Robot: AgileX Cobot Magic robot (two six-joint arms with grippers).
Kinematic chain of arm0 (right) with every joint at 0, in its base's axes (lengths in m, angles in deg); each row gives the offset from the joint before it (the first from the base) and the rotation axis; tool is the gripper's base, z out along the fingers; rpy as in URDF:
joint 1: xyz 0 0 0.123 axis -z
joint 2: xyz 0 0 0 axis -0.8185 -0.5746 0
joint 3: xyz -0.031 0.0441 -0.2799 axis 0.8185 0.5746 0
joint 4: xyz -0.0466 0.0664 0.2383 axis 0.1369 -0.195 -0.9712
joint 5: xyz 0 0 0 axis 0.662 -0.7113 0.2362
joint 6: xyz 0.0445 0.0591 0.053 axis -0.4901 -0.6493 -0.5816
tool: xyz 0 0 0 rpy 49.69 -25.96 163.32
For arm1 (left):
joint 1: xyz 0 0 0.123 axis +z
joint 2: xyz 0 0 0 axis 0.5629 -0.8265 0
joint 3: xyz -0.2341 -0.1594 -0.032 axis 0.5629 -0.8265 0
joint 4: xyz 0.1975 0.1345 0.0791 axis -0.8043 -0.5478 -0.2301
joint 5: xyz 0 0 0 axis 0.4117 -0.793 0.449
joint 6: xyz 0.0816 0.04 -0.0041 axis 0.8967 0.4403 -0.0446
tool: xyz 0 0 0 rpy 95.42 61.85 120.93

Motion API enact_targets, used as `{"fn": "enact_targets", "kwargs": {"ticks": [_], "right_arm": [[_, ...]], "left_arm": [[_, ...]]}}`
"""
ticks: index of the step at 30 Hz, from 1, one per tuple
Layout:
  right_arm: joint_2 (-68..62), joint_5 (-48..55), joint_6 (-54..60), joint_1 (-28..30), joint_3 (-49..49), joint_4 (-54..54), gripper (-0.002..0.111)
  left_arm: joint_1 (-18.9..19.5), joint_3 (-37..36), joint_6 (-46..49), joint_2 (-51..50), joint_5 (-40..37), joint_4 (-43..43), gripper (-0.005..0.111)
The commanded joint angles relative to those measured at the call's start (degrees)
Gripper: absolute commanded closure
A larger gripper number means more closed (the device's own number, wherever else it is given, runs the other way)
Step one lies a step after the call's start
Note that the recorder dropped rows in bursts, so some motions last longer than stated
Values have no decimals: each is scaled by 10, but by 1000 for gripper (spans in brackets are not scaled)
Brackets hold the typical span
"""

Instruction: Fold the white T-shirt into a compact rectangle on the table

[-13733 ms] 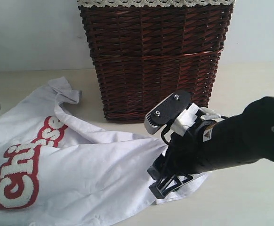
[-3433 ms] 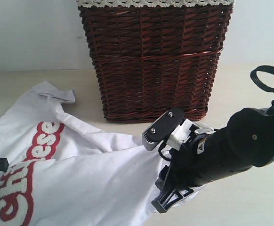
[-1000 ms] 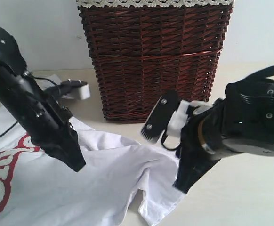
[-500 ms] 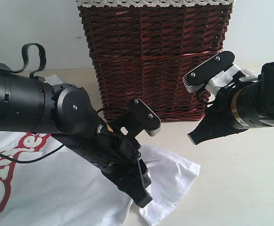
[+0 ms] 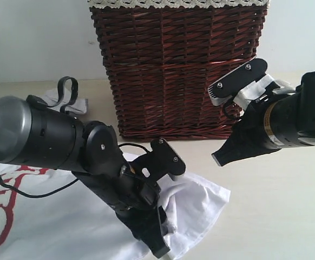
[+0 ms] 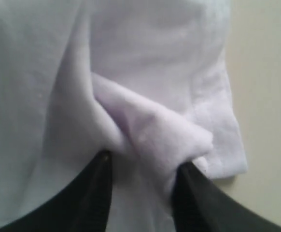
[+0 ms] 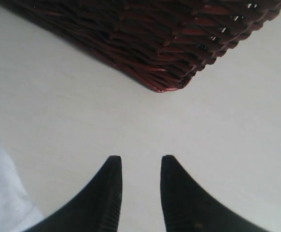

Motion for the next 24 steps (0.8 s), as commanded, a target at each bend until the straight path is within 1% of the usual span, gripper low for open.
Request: {"fn": "enact_targets", "kwargs": {"ticks": [1, 2, 3, 5, 7, 10, 12, 13, 15, 17, 19, 21, 23, 24], "right_arm": [[3, -2, 1, 3, 2, -1, 80], [3, -2, 1, 3, 2, -1, 80], [3, -2, 1, 3, 2, -1, 80], [3, -2, 1, 3, 2, -1, 80], [3, -2, 1, 3, 2, -1, 80], [3, -4, 2, 3, 2, -1, 80], [3, -9, 2, 3, 2, -5, 80], [2, -15, 10, 3, 2, -13, 81], [2, -33, 53, 3, 3, -61, 84], [2, -63, 125, 3, 9, -122, 87], [2, -92, 204, 3, 19, -186, 93], [-1, -98, 248, 3, 25, -222, 99], [-11, -96, 261, 3, 26, -234, 106], [-17, -97, 261, 3, 26, -235, 108]], "left_arm": [[-2, -2, -7, -10, 6, 25, 93], [-2, -2, -7, -10, -8, 25, 105], [-2, -2, -7, -7, -23, 25, 106], [-2, -2, -7, 0, -58, 26, 107], [-2, -2, -7, 12, -110, 39, 107], [-2, -2, -7, 43, -210, 64, 107], [-2, -2, -16, 68, -296, 69, 107], [-2, -2, -20, 78, -334, 65, 107], [-2, -2, -20, 91, -383, 60, 107], [-2, -3, -20, 95, -398, 61, 107], [-2, -13, -20, 92, -390, 67, 107], [-2, -24, -20, 83, -393, 69, 107], [-2, -41, -20, 75, -406, 69, 107], [-6, -48, -20, 72, -414, 67, 107]]}}
